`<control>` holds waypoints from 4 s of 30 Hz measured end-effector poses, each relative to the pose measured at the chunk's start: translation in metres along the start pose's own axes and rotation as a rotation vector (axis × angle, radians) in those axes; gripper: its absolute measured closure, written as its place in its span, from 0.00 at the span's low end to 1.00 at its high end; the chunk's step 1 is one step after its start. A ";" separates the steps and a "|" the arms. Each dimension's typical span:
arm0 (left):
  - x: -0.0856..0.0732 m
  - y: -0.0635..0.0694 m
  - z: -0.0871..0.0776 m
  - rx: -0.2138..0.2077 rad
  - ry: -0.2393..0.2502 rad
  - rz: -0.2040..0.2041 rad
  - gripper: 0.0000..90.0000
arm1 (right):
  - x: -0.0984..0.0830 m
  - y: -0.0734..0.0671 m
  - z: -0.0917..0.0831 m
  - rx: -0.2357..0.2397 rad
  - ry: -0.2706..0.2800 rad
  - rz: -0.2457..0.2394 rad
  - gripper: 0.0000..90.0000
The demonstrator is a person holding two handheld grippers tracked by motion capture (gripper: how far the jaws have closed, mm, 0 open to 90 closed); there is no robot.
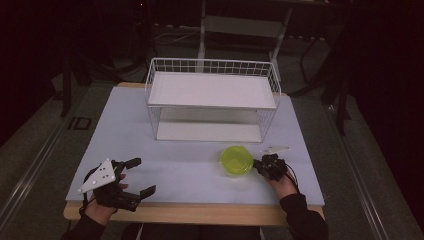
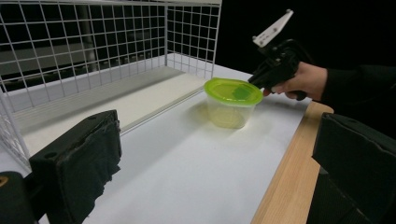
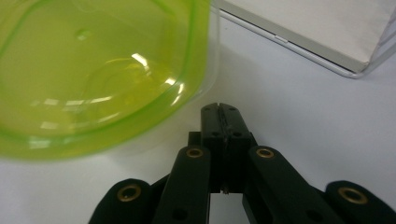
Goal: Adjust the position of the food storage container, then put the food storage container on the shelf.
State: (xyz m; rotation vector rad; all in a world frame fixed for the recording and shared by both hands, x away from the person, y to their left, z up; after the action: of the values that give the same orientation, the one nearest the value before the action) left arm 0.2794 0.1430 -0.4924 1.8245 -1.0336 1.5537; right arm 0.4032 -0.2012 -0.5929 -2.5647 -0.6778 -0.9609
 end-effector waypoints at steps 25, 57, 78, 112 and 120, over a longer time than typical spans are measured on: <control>0.001 0.001 0.000 -0.001 0.002 0.009 0.02 | -0.010 -0.049 0.011 0.127 -0.058 -0.058 1.00; -0.001 0.002 0.001 -0.014 -0.006 0.004 0.02 | 0.014 -0.084 0.030 0.099 -0.036 -0.162 1.00; -0.001 0.010 0.010 -0.034 -0.028 0.004 0.02 | 0.027 -0.070 -0.063 0.035 0.119 -0.131 0.49; 0.020 -0.010 0.091 -0.080 -0.236 -0.252 0.04 | 0.066 -0.099 -0.058 0.227 0.032 0.141 0.54; 0.011 -0.016 0.106 -0.047 -0.270 -0.380 0.17 | 0.058 -0.104 -0.030 0.282 -0.100 0.252 0.65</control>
State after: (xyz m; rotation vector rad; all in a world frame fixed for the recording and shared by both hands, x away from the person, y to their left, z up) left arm 0.3537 0.0657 -0.5017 2.0906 -0.7672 1.0732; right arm 0.3700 -0.1092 -0.5184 -2.3864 -0.4629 -0.6118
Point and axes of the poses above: each handheld gripper's, and its own axes: z roughly forward along the jaws, x roughly out of its top, y roughly to its right, the point moved 10 cm from there along z, roughly forward along the jaws, and after that the axes turned 10 degrees about z, right-handed, at the moved point
